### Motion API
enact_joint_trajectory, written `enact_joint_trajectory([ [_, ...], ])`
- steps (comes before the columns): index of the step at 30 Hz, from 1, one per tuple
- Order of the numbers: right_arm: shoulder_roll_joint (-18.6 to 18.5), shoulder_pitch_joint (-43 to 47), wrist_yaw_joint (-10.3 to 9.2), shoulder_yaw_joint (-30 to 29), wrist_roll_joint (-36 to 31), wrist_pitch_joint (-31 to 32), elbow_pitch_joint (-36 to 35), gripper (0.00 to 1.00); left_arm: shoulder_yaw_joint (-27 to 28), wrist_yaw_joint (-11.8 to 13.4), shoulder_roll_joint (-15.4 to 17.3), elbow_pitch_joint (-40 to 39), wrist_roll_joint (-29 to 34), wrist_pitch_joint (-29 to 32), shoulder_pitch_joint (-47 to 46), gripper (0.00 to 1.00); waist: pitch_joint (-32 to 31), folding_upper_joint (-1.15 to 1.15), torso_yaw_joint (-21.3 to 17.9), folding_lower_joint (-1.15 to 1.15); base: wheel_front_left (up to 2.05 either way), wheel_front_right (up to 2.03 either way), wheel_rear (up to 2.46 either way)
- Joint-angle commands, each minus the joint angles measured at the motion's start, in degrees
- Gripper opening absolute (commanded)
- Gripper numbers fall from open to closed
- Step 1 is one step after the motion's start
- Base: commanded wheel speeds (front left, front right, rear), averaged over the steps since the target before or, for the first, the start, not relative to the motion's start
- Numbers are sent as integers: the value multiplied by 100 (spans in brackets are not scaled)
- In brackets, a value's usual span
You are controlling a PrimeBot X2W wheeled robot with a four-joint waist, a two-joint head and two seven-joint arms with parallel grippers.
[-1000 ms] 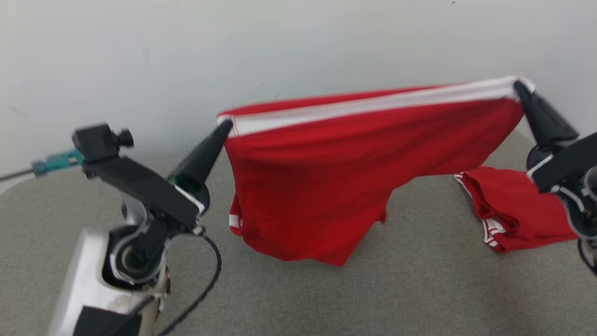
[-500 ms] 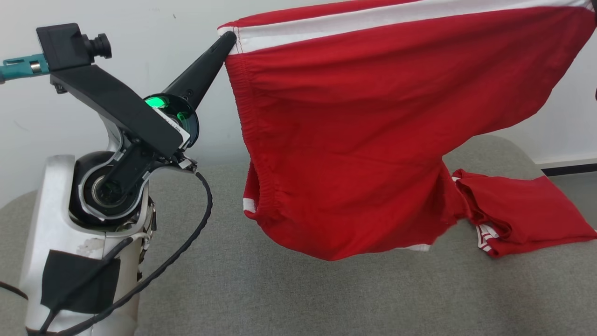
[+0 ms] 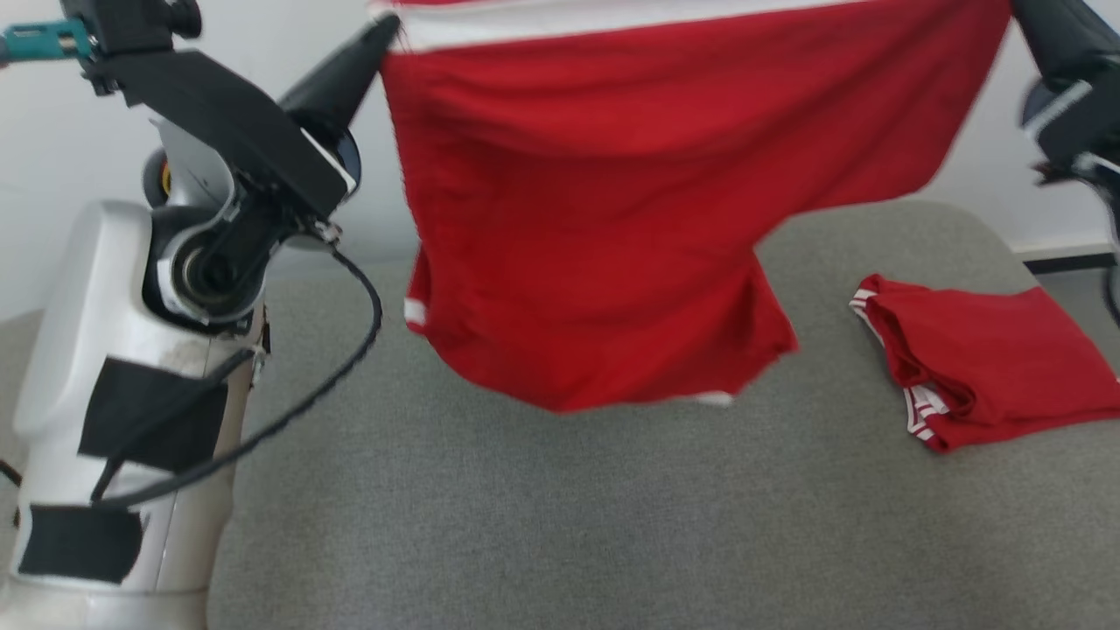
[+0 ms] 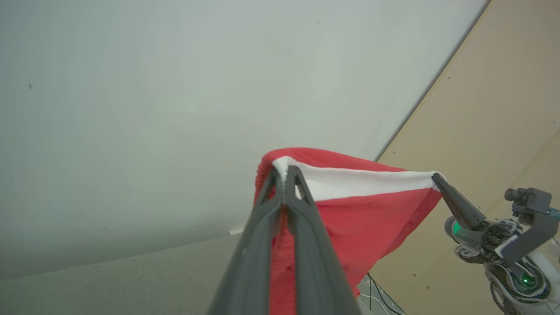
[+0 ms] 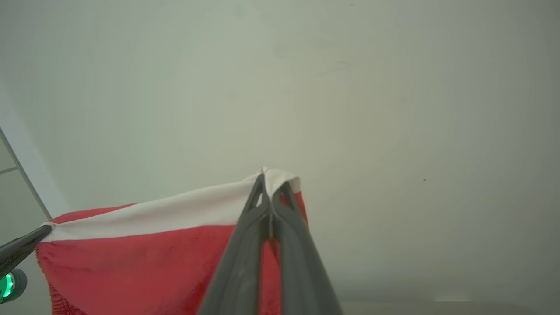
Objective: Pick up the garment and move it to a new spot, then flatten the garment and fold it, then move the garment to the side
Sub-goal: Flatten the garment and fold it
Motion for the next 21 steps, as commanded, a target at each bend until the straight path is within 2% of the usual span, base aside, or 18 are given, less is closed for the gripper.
enact_joint_trajectory([
  [1,297,-354,0,127,-127,9,297,0,-108,-156,44,304,282,-279,-307,0,401,0,-52,0,0,0,0],
  [4,806,-1238,0,257,-475,-97,943,0,-185,-363,7,853,660,-921,-1100,0,1106,0,-95,0,0,0,0],
  [7,1322,-2083,0,320,-949,-492,1696,0,-323,-559,82,1440,1075,-1668,-1844,0,1787,0,-141,0,0,0,0],
  [8,1453,-2409,0,283,-1137,-740,1953,0,-366,-610,116,1620,1202,-1931,-2125,0,2023,0,-157,0,0,0,0],
  [9,1453,-2409,0,283,-1137,-740,1953,0,-366,-610,116,1620,1202,-1931,-2125,0,2023,0,-157,0,0,0,0],
  [13,1892,-3466,0,86,-1737,-1756,2912,0,-570,-716,299,2241,1545,-3034,-3207,0,2890,0,-227,0,0,0,0],
  [15,2065,-3853,0,-2,-1918,-2034,3279,0,-883,-721,303,2393,1453,-3431,-3575,0,3282,0,-259,0,0,0,0],
  [18,2255,-4030,0,-51,-2106,-2181,3653,0,-1414,-720,566,2580,1138,-3848,-3732,0,3712,0,-273,0,0,0,0],
  [21,2281,-4311,0,-234,-2294,-2230,3590,0,-1855,-722,760,2647,776,-4155,-3966,0,4082,0,-253,0,0,0,0],
])
